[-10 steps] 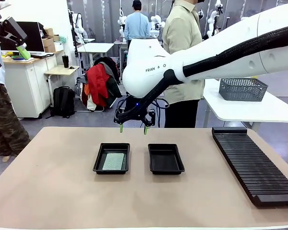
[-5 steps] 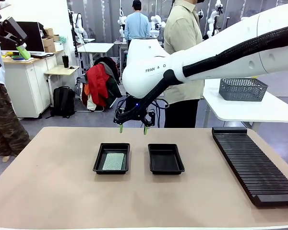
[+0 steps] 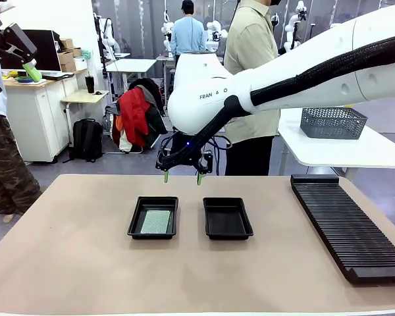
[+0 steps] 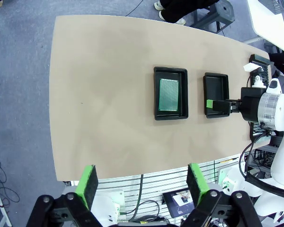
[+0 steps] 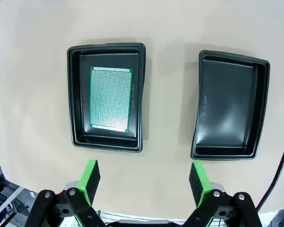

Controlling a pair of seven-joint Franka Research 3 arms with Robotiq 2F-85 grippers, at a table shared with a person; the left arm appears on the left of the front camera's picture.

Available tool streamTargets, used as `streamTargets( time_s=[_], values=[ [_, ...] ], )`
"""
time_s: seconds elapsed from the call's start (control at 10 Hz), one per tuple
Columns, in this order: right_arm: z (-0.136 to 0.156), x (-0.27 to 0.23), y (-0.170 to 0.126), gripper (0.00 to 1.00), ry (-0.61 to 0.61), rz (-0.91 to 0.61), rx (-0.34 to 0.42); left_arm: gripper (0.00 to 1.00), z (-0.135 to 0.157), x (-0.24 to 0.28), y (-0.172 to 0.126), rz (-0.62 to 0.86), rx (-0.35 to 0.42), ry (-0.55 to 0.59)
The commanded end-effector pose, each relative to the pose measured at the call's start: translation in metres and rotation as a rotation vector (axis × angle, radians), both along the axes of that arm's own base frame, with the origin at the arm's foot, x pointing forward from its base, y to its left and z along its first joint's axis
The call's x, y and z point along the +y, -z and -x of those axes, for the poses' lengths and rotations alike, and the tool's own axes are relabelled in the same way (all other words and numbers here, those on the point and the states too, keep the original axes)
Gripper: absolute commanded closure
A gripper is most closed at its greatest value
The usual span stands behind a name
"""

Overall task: Inspect and transfer BCBs to ESD trays.
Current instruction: Pick up the ESD tray and place it on the left side of the table.

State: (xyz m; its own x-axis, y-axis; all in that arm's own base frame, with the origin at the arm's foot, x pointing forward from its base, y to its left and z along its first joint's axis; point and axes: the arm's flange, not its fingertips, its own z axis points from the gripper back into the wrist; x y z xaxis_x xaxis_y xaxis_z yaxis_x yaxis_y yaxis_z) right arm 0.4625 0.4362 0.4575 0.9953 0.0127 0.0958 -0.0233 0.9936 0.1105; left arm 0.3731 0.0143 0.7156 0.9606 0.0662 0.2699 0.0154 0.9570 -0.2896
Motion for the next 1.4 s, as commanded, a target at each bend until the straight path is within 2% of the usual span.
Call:
streamTargets(
  time_s=[0.0,0.9,1.1,1.3],
  values=[
    [0.0,0.0,0.0,0.0,-0.002,-0.004,-0.005,0.0,0.0,0.0,0.001,0.0,0.003,-0.005],
    [0.0,0.0,0.0,0.0,0.0,0.0,0.0,0.0,0.0,0.0,0.001,0.0,0.003,-0.005],
    [0.007,-0.025,-0.004,0.0,-0.008,-0.096,-0.031,0.0,0.0,0.0,0.0,0.0,0.0,0.0],
    [0.014,-0.05,0.0,0.0,-0.008,-0.17,-0.05,0.0,-0.014,-0.028,0.013,-0.018,0.028,-0.005]
  ],
)
